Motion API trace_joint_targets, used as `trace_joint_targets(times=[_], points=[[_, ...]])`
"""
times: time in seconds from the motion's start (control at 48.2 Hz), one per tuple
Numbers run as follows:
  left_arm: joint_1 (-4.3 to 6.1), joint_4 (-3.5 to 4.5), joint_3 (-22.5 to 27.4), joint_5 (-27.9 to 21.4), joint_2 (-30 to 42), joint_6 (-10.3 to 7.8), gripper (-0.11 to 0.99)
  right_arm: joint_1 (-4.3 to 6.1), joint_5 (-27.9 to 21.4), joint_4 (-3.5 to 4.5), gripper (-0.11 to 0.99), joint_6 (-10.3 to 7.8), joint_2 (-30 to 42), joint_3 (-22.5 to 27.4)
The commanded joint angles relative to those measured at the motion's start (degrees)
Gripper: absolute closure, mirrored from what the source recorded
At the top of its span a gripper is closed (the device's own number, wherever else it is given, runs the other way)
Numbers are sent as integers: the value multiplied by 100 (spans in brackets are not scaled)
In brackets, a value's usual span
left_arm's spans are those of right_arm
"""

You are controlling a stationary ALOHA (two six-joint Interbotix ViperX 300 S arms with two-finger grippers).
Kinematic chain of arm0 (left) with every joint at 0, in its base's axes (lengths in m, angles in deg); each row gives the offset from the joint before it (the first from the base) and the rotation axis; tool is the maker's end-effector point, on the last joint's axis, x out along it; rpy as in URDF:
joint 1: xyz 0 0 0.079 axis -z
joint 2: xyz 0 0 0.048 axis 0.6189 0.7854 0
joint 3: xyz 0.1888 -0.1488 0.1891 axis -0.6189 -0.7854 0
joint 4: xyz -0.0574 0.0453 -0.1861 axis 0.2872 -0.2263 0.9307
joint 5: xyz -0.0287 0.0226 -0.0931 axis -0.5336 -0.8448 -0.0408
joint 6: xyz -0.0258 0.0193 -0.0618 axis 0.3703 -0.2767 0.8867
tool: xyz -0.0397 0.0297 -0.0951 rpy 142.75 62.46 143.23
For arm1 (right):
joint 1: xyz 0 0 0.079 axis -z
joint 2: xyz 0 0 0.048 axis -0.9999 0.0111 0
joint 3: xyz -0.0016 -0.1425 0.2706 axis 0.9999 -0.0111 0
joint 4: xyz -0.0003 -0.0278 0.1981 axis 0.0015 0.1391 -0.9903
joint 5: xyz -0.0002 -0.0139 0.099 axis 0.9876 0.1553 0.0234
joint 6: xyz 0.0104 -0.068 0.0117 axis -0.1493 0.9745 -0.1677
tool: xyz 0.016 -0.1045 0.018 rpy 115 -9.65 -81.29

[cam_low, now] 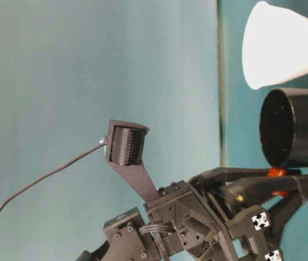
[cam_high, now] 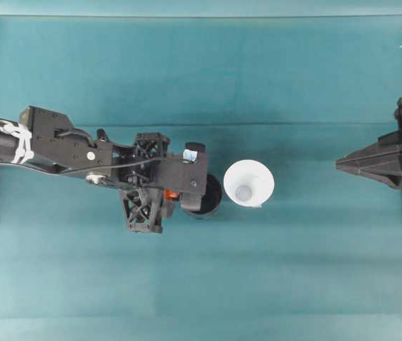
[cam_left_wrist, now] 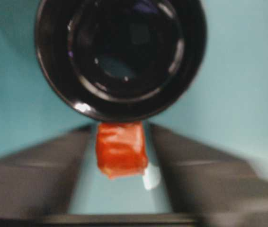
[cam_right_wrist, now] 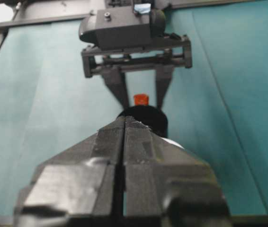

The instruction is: Put the paper cup into the moved red handle cup holder.

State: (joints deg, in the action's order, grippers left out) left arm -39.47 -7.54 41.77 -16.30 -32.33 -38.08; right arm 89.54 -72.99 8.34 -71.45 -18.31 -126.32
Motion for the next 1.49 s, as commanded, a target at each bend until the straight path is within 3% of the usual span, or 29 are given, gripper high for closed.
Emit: trace_joint_targets(times=[0.0,0.062,0.332,0.642,0.87,1.036,1.14,1.347,1.472], points=[[9,-9,18,18,-44,-35,3,18,26,-18,99,-44,35,44],[9,-9,18,26,-44,-44,-6,18,26,-18,99,-44,35,53],[18,-9,9,-88,-237,-62,-2,18,26,-18,99,-44,26,53],[44,-9,-44,-817,-1564,-53,-2,26,-176,-18,99,-44,-70,62],[79,-9,-431,-1160,-2575,-44,-2,44,-325,-26,99,-53,-123,70],[132,-9,-932,-1151,-3243,9,-2,88,-562,-26,99,-290,-70,97],[149,-9,-1116,-1151,-3604,18,-2,149,-861,-18,99,-475,0,211],[141,-9,-1362,-1151,-4166,18,-2,343,-1424,18,99,-475,176,519],[149,-9,-1433,-1151,-4289,105,-1,448,-1591,18,99,-519,308,668]])
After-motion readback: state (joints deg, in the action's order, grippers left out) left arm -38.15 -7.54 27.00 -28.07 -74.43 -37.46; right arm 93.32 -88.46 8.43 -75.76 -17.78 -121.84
